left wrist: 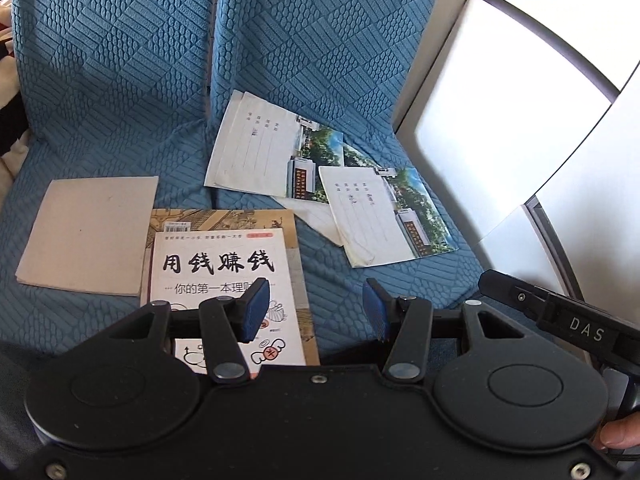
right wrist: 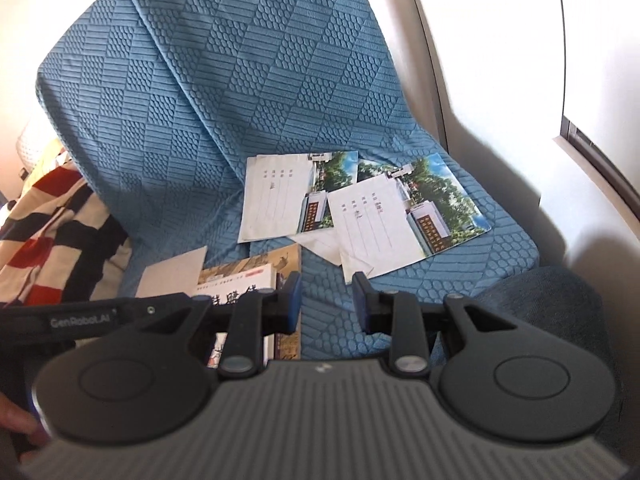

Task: Organize objects
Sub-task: 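Move both grippers toward the white school-photo envelopes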

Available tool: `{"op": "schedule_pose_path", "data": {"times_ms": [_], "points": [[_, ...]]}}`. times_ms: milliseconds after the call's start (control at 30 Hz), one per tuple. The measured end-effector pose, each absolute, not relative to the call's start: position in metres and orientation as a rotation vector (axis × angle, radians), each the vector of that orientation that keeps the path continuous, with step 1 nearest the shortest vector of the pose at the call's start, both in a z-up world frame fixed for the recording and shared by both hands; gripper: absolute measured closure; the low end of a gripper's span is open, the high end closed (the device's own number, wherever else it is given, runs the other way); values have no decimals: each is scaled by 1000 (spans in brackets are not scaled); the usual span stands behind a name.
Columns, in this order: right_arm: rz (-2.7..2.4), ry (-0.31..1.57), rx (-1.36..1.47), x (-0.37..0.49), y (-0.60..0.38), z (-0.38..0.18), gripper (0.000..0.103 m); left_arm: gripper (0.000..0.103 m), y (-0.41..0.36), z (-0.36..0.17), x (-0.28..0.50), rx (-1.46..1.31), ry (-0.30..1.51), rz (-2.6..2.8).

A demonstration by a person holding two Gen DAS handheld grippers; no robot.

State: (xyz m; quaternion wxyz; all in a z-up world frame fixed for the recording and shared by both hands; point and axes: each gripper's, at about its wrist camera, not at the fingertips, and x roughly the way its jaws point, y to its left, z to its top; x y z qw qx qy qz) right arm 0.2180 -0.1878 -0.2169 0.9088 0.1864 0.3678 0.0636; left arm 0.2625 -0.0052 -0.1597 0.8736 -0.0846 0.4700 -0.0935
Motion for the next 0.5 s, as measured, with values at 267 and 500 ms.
{"op": "schedule_pose_path", "data": {"times_ms": [267,500], "points": [[67,750,382,226,-208,-221,72,54,-19,-158,288,-197,958,-200],[26,739,388,239,-228,-226,72,51,-43,-167,310,-164,973,-236]]}}
